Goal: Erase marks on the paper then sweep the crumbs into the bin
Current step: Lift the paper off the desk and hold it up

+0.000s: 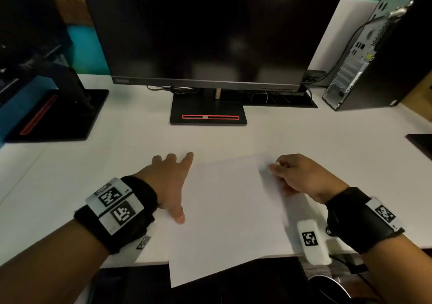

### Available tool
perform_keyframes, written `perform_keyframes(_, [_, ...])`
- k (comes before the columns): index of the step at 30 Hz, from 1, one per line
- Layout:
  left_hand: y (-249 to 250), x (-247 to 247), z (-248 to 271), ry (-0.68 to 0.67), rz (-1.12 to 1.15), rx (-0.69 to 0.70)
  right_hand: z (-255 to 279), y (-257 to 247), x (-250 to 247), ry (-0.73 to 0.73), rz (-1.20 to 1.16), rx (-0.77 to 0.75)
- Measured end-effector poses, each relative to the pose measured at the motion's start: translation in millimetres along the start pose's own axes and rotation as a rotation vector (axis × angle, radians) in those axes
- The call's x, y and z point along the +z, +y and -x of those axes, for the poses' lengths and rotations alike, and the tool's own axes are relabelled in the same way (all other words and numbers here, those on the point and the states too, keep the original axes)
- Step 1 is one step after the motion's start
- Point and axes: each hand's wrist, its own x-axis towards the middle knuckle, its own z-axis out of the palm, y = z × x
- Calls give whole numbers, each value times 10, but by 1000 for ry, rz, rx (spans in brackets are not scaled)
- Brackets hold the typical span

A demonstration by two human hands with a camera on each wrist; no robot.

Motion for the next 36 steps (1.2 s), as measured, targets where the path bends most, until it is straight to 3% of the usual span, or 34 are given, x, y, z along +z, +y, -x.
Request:
perform_keyframes(4, [11,-63,-51,-47,3,-21,66,57,-25,28,-92,-2])
perform_keyframes(13, [93,-182,-130,-8,5,-32,108,183,-64,61,-136,-10])
perform_keyframes(19, [-56,-293,-202,221,434,19,127,200,-94,34,-191,-49])
perform_keyframes(22, [-99,-352,-187,371,618,35,124,235,-141,121,-122,-129])
perform_keyframes(25, [-131,-395,-149,525,716,114,107,268,-258,267,-165,-222])
perform_keyframes(30, [-82,-526,-80,671,835,220,103,111,-403,206,-315,-374])
perform_keyframes(34, [18,-660,-68,773,965,236,41,-61,-593,408,-342,-513])
perform_keyframes(36, [33,-713,-98,837,1008,226,48,-150,-664,418,-303,-557])
